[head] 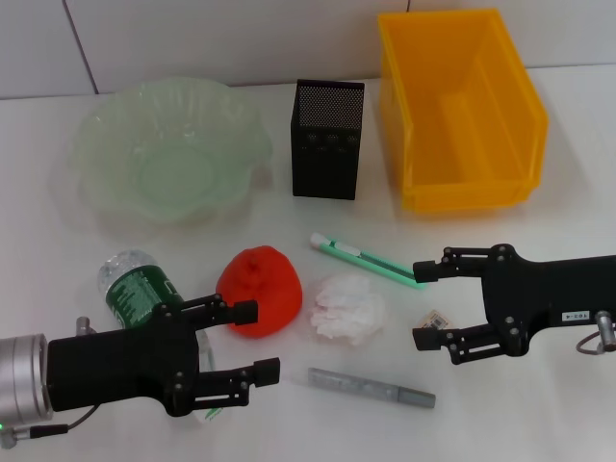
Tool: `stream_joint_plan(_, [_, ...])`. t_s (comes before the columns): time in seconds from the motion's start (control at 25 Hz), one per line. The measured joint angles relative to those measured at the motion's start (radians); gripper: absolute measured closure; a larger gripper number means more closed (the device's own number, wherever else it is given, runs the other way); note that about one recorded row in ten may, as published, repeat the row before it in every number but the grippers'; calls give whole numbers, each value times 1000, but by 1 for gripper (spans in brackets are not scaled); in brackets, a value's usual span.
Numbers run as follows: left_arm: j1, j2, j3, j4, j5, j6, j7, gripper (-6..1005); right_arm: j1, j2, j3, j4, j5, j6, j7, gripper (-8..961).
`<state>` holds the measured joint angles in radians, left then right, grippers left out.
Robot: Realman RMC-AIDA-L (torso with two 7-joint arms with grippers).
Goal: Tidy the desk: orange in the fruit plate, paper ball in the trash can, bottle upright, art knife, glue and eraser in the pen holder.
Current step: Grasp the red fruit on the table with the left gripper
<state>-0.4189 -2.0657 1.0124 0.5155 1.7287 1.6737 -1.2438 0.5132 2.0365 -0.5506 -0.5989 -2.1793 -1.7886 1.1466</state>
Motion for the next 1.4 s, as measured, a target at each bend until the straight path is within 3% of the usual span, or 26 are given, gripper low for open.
stream_joint_plan(0.64, [3,-3,-14,-5,-10,-11,30,201,-19,7,10,-6,3,-12,-3,122])
stream_joint_plan(1.0, [-65,-12,-5,-58,-136,-149,153,202,-78,9,15,-41,13,-26,-7,123])
stream_joint_plan(1.12, [-109,-14,45,-80,-147,-258,157,203,-91,10,16,-47,21,-26,-7,123])
stream_joint_plan(1.4, [-111,-14,105,-84,-158,-360,145,256,-102,8,18,-47,23,-28,-7,123])
